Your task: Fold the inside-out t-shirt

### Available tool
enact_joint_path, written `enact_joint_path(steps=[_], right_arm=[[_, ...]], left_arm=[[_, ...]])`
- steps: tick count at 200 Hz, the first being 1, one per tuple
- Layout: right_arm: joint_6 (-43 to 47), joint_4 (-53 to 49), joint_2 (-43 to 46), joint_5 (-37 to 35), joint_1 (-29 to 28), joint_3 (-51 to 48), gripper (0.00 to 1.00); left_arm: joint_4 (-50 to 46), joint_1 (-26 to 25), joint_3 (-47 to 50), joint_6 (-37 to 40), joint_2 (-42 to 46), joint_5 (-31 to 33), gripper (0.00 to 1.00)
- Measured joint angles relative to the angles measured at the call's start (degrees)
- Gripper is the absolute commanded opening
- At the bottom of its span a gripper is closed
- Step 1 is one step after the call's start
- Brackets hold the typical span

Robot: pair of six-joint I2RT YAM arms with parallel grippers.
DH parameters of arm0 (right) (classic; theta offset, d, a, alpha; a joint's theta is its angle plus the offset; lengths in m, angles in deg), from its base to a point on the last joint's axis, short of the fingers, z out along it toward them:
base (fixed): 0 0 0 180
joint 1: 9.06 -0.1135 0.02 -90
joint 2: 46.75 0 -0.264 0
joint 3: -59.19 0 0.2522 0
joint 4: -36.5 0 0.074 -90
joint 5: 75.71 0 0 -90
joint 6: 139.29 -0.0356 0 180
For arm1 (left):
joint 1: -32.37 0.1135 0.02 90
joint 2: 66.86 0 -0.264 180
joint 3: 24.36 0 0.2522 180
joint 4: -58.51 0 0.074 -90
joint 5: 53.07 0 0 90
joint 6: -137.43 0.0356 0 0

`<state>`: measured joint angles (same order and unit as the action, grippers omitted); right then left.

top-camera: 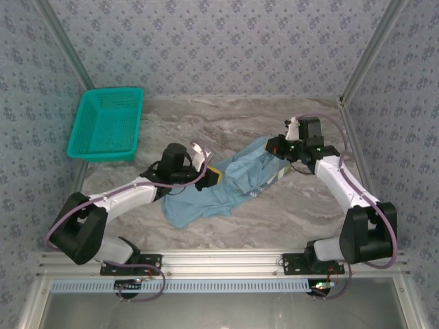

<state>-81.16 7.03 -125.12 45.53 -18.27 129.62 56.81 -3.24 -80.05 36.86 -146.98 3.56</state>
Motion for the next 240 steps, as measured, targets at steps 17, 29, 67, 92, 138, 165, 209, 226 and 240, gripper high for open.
enact_joint_path(steps=[17, 29, 67, 92, 138, 165, 209, 226, 240], right_arm=[[0.09, 0.04, -1.11, 0.00, -0.17, 0.00, 0.00], [0.22, 0.04, -2.14, 0.02, -0.66, 0.00, 0.00], [0.22, 0.07, -4.68, 0.04, -2.08, 0.00, 0.00], [0.22, 0.24, -5.20, 0.07, -2.08, 0.00, 0.00], [0.24, 0.48, -5.33, 0.92, -2.08, 0.00, 0.00], [0.24, 0.48, -5.31, 1.11, -1.86, 0.00, 0.00], [0.26, 0.48, -5.31, 1.20, -1.03, -0.26, 0.00], [0.28, 0.48, -5.25, 1.38, -0.90, -0.46, 0.00], [0.31, 0.48, -5.01, 1.55, -0.76, -0.72, 0.00]], left_arm=[[-2.89, -0.33, -0.81, 0.81, -0.81, 5.88, 0.38], [-5.03, -1.14, -1.53, 1.60, -1.60, 10.01, 0.42], [-10.03, -7.23, -4.48, 6.36, -1.81, 15.93, 0.49], [-12.09, -12.28, -9.57, 10.14, -3.32, 19.98, 0.52], [-15.69, -14.16, -20.28, 18.97, -12.02, 24.96, 0.63], [-18.95, -14.82, -23.96, 25.46, -16.52, 25.11, 0.68], [-23.71, -15.02, -31.32, 32.04, -22.71, 25.31, 0.68], [-24.37, -15.04, -32.68, 33.11, -23.67, 25.33, 0.62], [-25.16, -15.02, -33.81, 33.64, -24.35, 25.31, 0.54]])
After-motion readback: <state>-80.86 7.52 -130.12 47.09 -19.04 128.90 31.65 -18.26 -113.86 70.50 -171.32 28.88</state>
